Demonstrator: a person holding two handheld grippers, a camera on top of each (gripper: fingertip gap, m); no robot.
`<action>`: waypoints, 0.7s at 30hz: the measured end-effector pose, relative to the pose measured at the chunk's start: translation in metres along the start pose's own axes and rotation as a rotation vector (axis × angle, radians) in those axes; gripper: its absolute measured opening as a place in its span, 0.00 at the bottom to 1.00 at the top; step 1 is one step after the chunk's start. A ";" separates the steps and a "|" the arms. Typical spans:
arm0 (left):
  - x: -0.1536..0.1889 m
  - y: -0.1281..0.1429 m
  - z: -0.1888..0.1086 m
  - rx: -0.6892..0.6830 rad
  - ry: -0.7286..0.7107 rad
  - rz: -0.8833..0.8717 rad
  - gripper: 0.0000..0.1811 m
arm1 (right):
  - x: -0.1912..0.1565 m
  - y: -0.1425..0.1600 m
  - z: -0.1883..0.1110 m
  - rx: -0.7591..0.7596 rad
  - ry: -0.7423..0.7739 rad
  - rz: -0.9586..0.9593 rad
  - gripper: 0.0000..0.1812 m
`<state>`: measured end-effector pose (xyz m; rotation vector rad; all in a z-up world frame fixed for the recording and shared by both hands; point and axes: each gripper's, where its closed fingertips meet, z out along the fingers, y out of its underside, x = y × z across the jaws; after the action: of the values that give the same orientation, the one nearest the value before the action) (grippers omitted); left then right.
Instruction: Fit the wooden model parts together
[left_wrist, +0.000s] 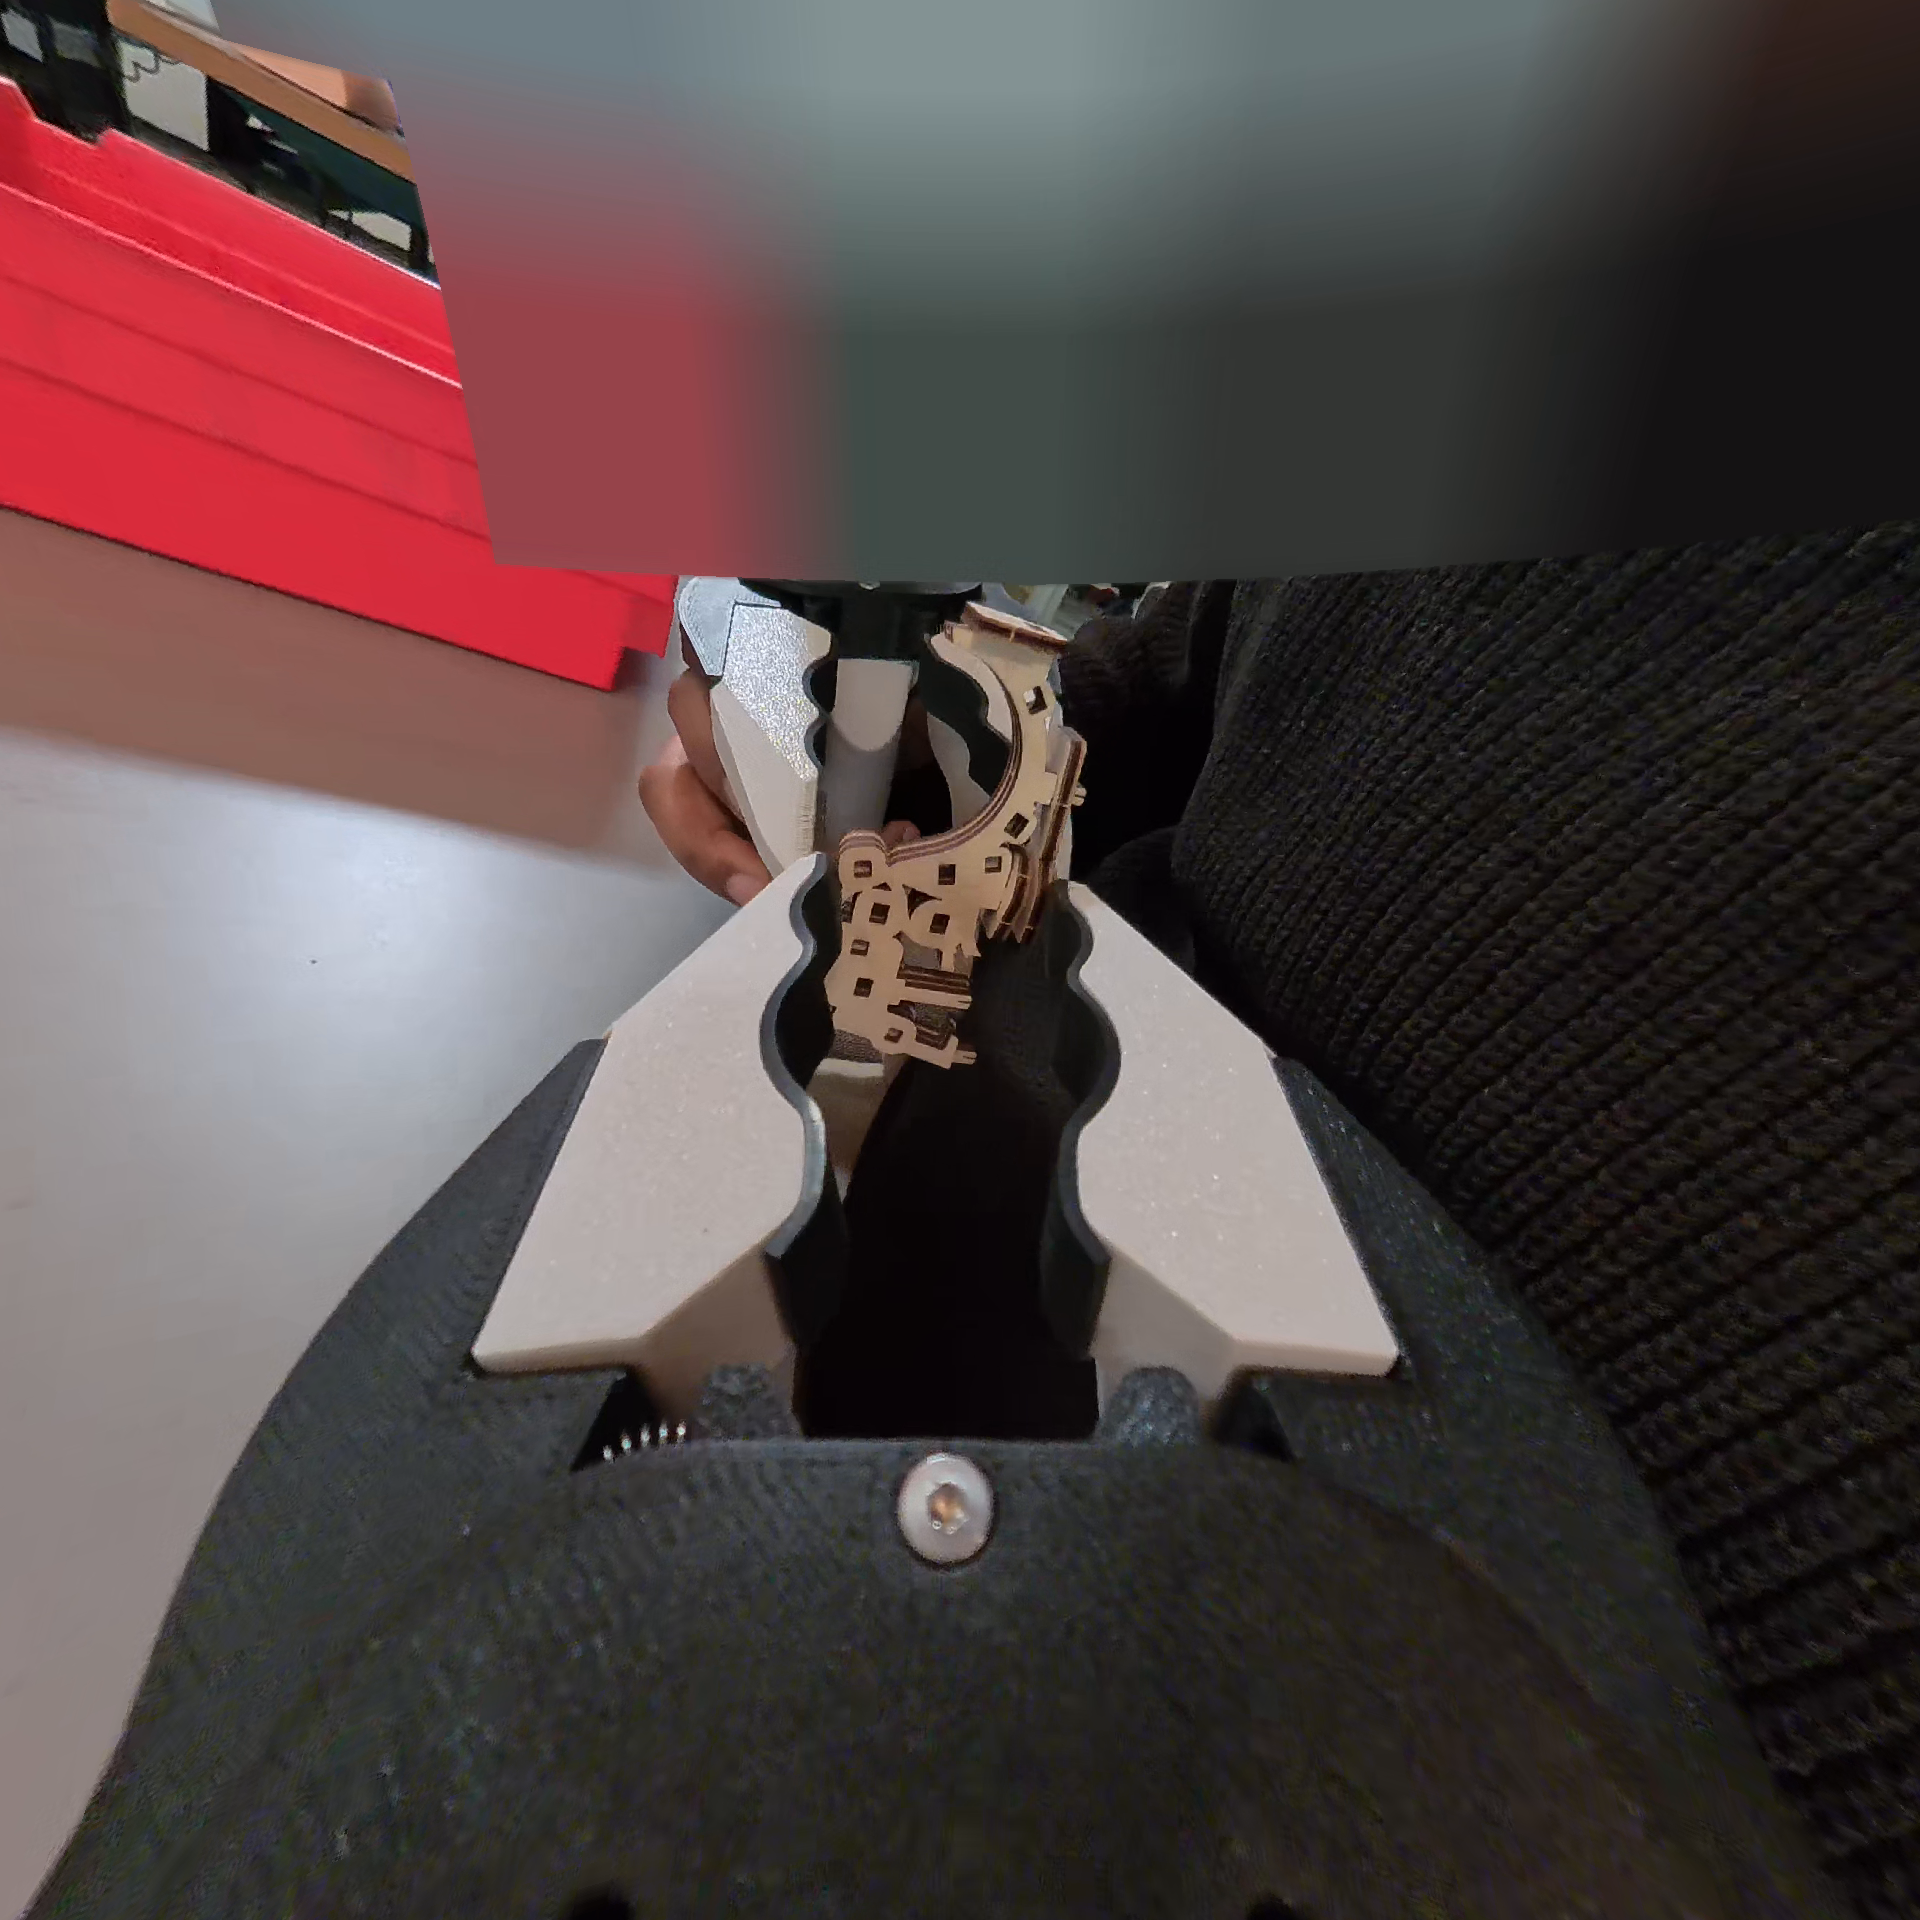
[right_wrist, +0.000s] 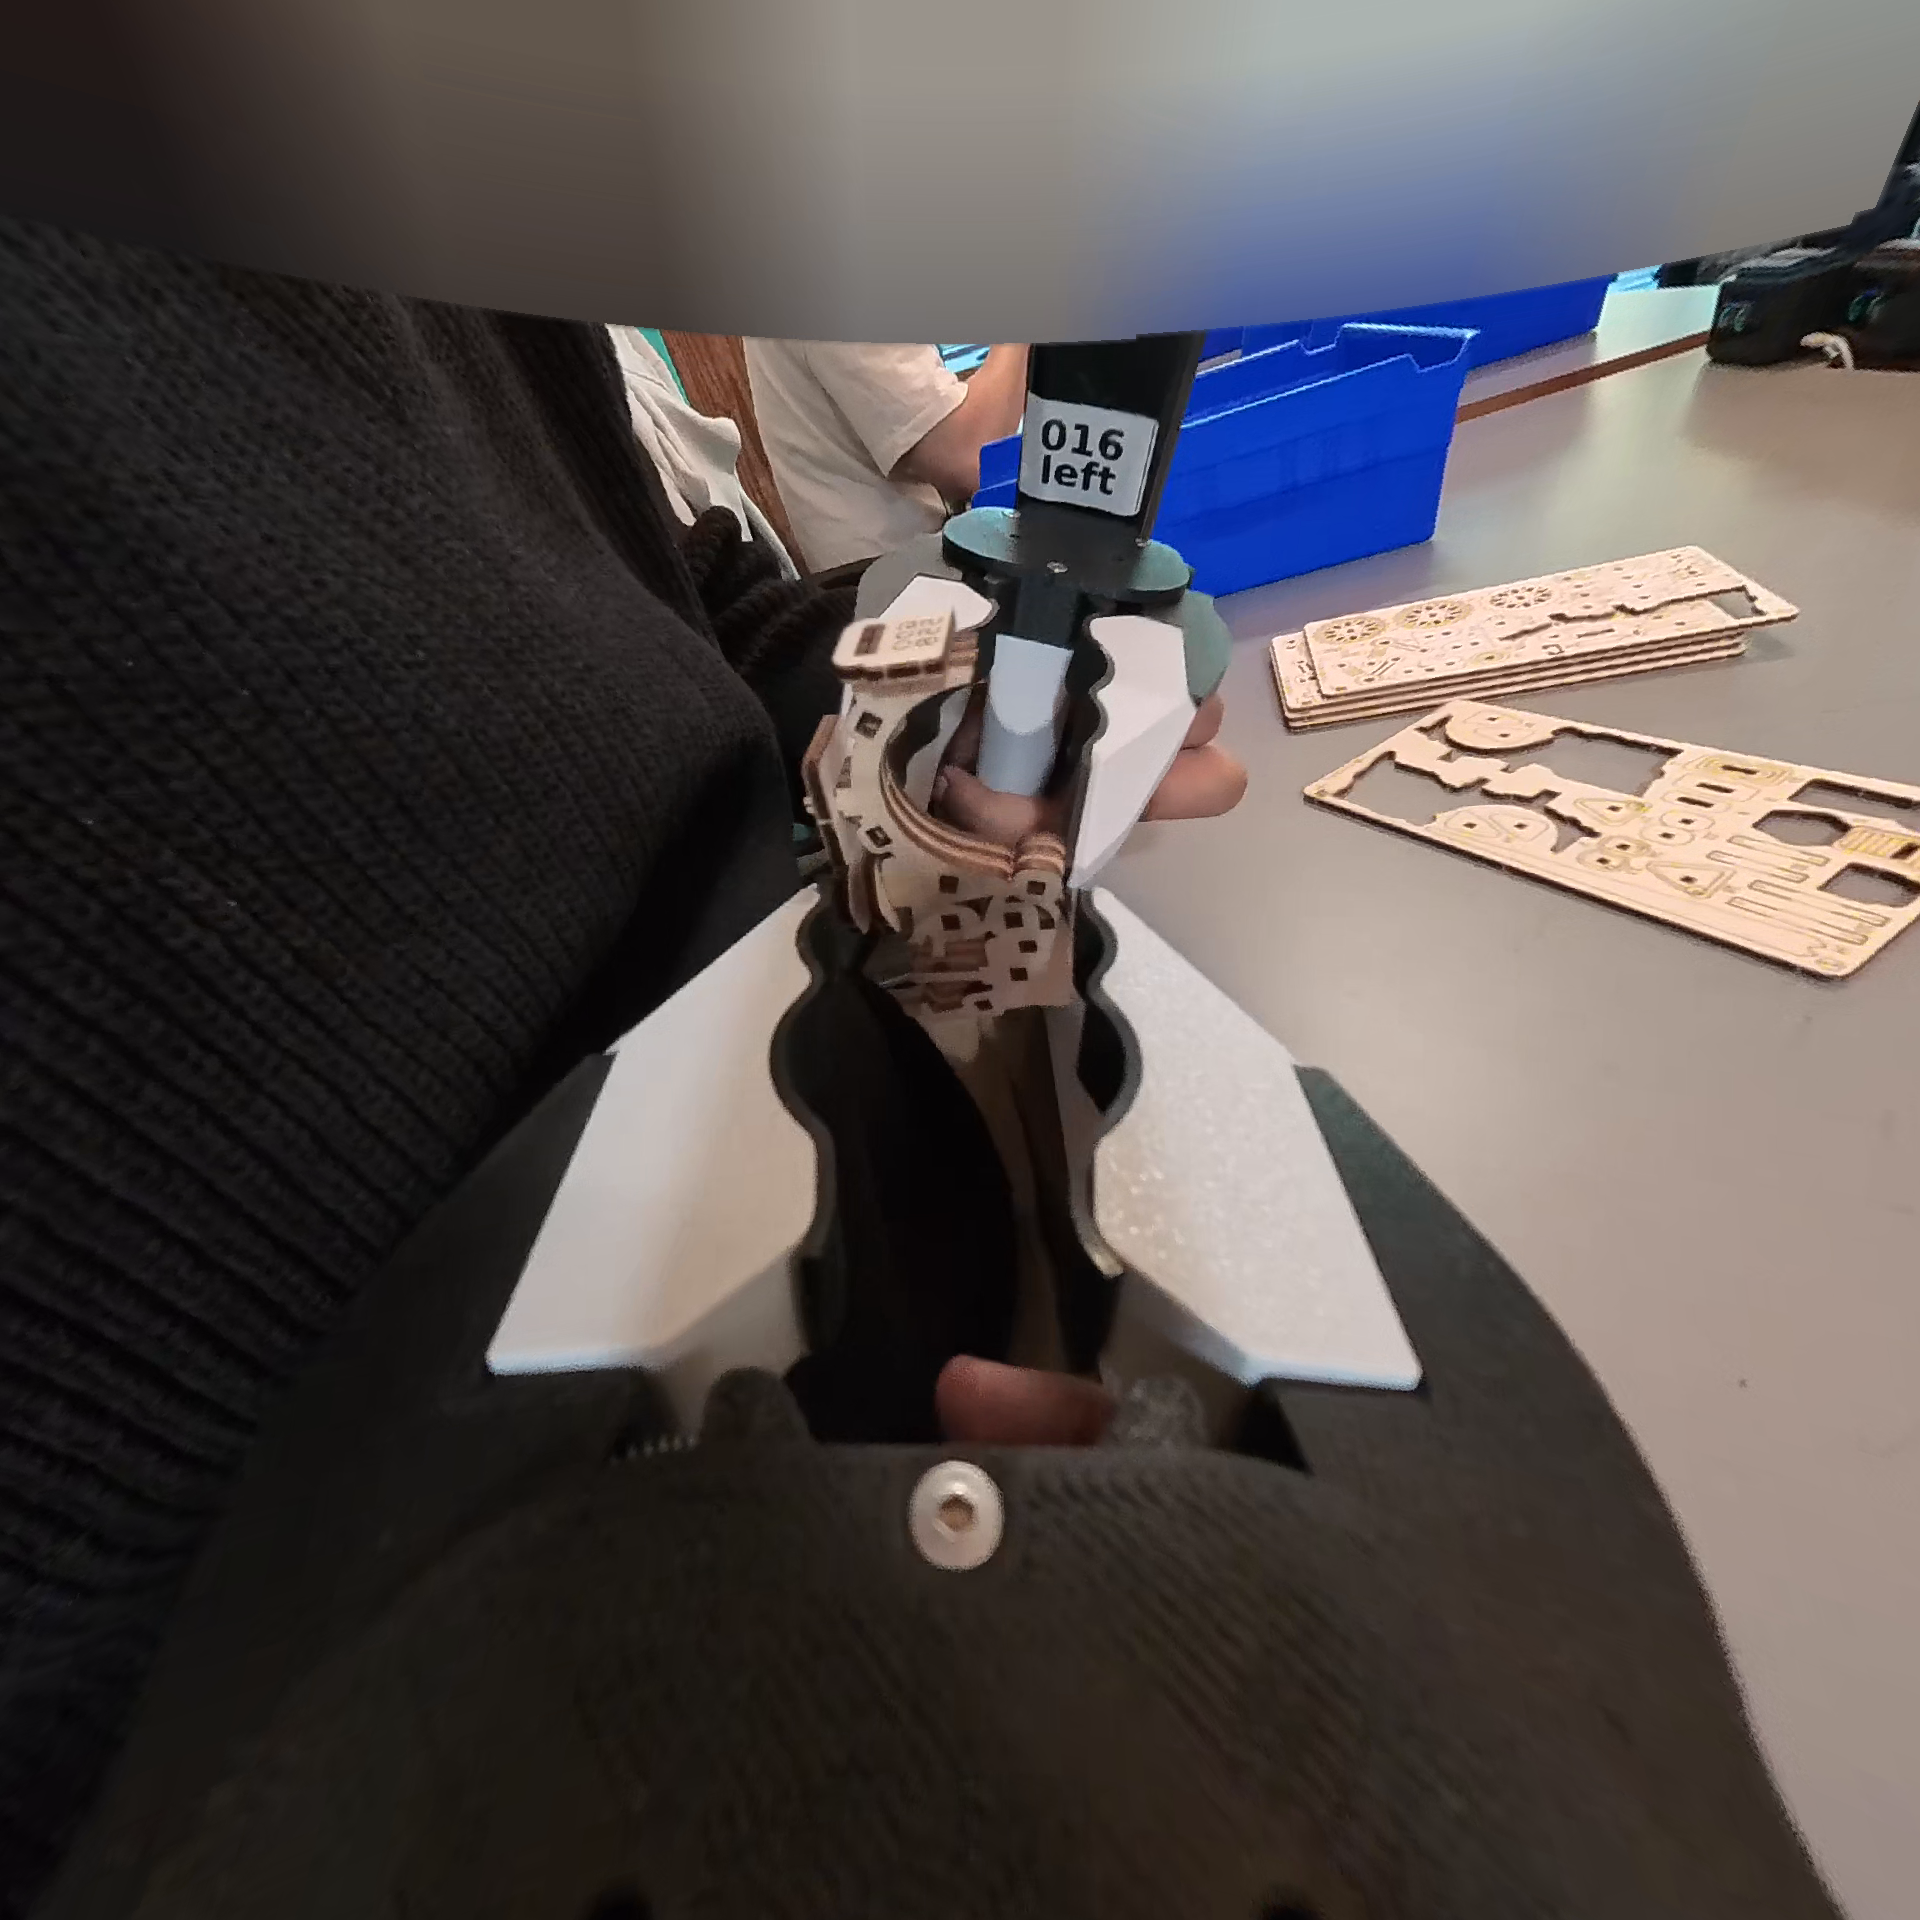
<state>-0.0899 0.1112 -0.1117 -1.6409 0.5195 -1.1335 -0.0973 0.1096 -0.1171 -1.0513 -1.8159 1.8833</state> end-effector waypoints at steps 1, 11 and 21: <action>0.001 0.000 0.000 0.000 0.001 0.004 0.22 | -0.001 0.000 0.000 0.000 0.000 -0.011 0.25; -0.004 -0.004 0.000 0.054 0.076 -0.191 0.22 | 0.002 0.002 -0.001 -0.011 0.021 -0.029 0.23; -0.019 -0.005 0.000 0.115 0.090 -0.412 0.21 | 0.013 0.004 -0.004 -0.012 0.002 0.179 0.23</action>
<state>-0.0999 0.1276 -0.1148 -1.6440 0.1683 -1.5149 -0.1025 0.1205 -0.1244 -1.2570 -1.7858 1.9719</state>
